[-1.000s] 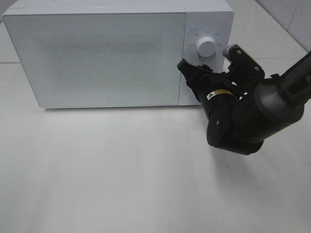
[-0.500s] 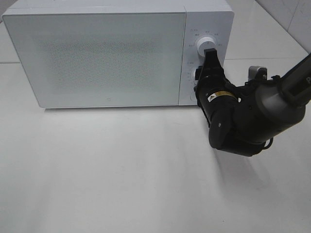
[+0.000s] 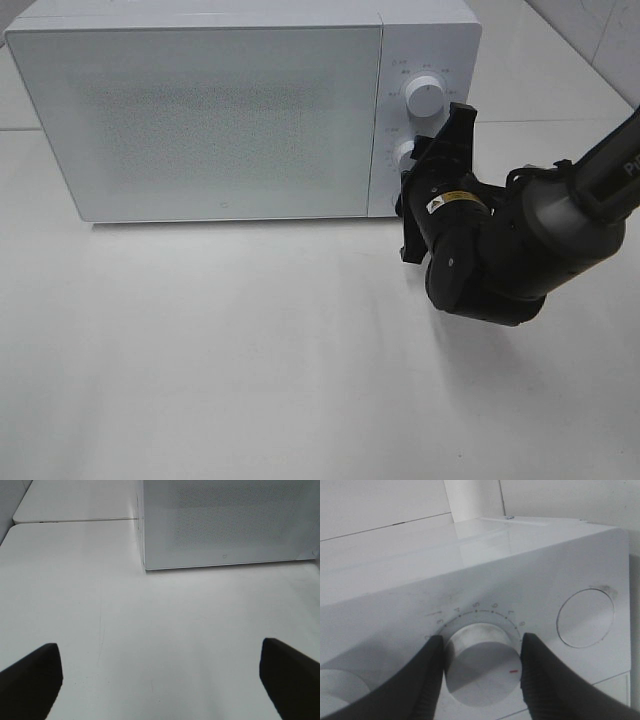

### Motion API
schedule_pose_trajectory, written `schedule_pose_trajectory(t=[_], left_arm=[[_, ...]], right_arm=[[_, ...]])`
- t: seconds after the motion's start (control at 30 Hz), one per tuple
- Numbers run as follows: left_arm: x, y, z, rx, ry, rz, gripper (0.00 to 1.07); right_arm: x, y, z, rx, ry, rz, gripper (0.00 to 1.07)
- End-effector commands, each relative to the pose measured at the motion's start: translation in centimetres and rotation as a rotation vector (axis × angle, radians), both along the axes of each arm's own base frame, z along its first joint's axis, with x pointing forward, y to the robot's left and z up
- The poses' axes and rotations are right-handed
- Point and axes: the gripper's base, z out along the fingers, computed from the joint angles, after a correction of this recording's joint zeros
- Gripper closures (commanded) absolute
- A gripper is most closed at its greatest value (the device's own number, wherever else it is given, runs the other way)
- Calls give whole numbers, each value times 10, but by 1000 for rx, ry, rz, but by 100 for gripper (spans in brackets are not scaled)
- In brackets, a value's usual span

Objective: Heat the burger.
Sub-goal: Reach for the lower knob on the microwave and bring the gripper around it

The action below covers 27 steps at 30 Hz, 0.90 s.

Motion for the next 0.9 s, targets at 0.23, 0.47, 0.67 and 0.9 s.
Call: schedule_pose_trajectory(t=[0.23, 0.47, 0.67, 0.9], left_arm=[[-3, 0, -2, -10, -20, 3, 6], [-3, 0, -2, -10, -20, 3, 6], [-3, 0, -2, -10, -20, 3, 6], [-3, 0, -2, -10, -20, 3, 6]], right_arm=[[9, 25, 28, -23, -193, 198, 107], [9, 24, 28, -27, -191, 190, 105], [9, 24, 28, -36, -191, 185, 103], [9, 22, 28, -30, -189, 163, 95]])
